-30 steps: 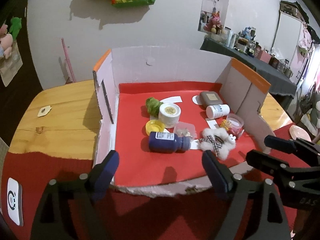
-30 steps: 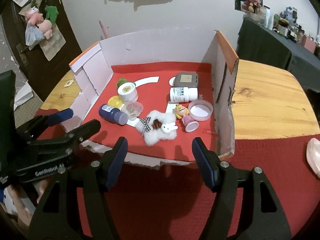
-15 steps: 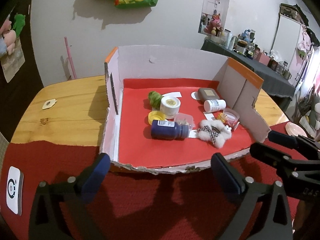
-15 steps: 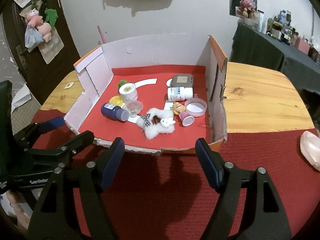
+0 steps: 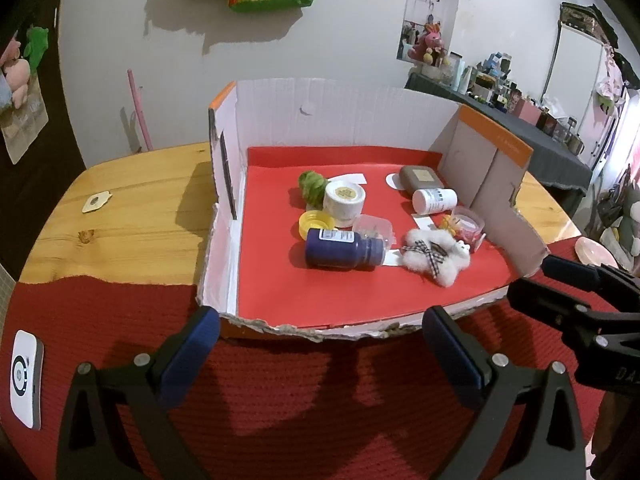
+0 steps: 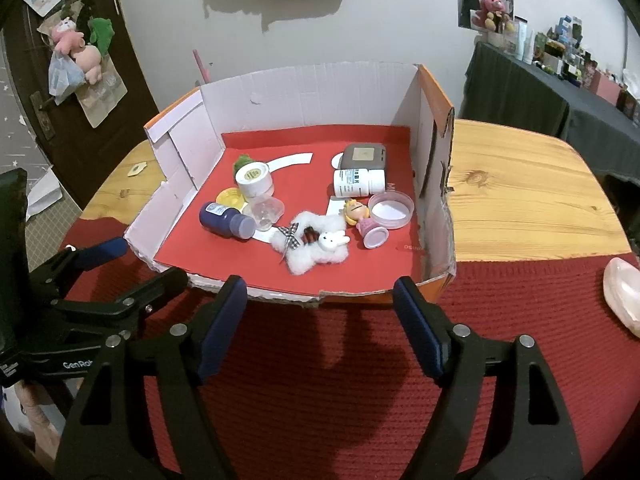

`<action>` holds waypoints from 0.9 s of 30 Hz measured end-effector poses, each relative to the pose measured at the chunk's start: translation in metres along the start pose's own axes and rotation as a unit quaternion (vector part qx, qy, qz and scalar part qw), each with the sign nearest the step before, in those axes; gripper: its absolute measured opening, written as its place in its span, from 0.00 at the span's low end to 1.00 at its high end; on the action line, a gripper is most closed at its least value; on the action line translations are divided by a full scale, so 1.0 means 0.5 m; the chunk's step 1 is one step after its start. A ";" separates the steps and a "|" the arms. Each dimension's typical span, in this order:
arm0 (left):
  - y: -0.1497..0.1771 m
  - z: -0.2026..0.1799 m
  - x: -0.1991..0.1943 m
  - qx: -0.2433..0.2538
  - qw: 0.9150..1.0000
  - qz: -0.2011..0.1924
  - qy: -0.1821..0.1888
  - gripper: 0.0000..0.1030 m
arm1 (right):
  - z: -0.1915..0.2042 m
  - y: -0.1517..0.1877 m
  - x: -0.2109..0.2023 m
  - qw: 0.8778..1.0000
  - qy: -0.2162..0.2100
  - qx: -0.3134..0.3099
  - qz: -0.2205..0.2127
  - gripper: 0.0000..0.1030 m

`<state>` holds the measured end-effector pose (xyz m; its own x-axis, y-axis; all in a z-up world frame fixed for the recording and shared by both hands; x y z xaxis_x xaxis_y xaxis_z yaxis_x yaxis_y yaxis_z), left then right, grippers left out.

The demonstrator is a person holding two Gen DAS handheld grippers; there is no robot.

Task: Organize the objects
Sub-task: 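Withdraw both grippers out of the box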

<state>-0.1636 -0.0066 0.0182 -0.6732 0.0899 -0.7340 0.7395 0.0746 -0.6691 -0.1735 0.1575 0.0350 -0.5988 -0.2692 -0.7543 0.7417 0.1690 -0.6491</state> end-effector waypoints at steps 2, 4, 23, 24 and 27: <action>0.000 0.003 0.003 0.001 1.000 0.000 -0.001 1.00 | -0.002 0.003 0.002 1.000 0.001 0.001 0.001 0.76; 0.000 0.003 0.005 0.002 1.000 0.000 -0.002 1.00 | -0.003 0.004 0.002 1.000 0.000 0.001 0.001 0.76; 0.009 0.002 0.007 -0.008 1.000 0.010 0.017 1.00 | -0.003 0.006 -0.005 1.000 -0.012 0.008 -0.004 0.76; 0.009 0.001 0.004 -0.007 1.000 0.008 0.018 1.00 | -0.002 0.007 -0.009 1.000 -0.012 0.007 -0.006 0.76; 0.012 -0.008 -0.010 -0.001 1.000 0.002 0.023 1.00 | 0.003 0.010 -0.022 1.000 -0.010 0.004 -0.013 0.76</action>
<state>-0.1557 -0.0027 0.0182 -0.6696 0.1364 -0.7301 0.7418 0.0754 -0.6664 -0.1626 0.1598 0.0400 -0.6117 -0.2923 -0.7351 0.7283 0.1549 -0.6676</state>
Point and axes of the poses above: each gripper's, at about its wrist camera, not at the fingertips, and x roughly the way its jaws point, z to its left, y to its underside, the point moved 5 cm from there along x, roughly the way its jaws point, and after that the axes turned 3 degrees about -x, right-handed, at the moved point
